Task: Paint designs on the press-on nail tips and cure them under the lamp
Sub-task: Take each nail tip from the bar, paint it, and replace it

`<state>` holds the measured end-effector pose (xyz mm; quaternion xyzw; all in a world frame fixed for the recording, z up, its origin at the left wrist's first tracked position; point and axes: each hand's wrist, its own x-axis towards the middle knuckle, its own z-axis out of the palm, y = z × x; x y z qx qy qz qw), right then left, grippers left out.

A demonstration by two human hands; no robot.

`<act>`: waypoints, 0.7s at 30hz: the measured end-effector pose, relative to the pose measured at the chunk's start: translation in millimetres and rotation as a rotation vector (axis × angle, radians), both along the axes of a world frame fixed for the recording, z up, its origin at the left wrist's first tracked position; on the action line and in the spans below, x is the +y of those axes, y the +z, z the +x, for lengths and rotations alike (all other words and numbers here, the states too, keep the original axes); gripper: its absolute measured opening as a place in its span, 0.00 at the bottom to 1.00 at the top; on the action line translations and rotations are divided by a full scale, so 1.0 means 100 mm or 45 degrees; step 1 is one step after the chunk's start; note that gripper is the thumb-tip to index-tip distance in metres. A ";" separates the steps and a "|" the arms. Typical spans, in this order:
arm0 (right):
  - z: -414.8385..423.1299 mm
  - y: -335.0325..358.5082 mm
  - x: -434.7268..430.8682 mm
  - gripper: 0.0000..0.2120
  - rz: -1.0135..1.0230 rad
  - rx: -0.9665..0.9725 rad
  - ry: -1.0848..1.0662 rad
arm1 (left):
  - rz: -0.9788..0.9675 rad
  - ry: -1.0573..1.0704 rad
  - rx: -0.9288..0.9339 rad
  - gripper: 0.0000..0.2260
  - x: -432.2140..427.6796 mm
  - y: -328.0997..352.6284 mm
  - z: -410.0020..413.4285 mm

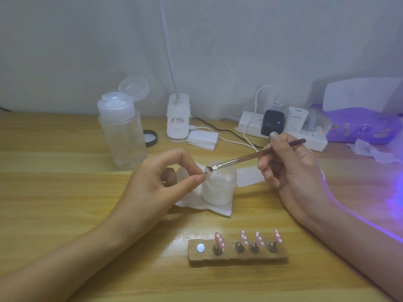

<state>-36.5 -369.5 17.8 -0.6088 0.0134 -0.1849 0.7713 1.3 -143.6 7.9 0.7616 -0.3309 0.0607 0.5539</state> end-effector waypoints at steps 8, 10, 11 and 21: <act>0.00 -0.01 -0.01 0.11 -0.010 -0.002 0.026 | -0.022 -0.004 0.028 0.08 0.01 -0.01 -0.01; 0.01 -0.01 -0.03 0.12 0.000 0.027 -0.027 | -0.015 -0.005 0.019 0.10 0.01 -0.01 -0.01; 0.01 -0.01 -0.04 0.12 0.019 0.036 -0.041 | -0.013 -0.003 0.024 0.10 0.01 -0.01 -0.01; 0.00 -0.01 -0.03 0.11 0.056 0.012 0.003 | -0.016 -0.012 0.029 0.09 0.02 -0.01 -0.01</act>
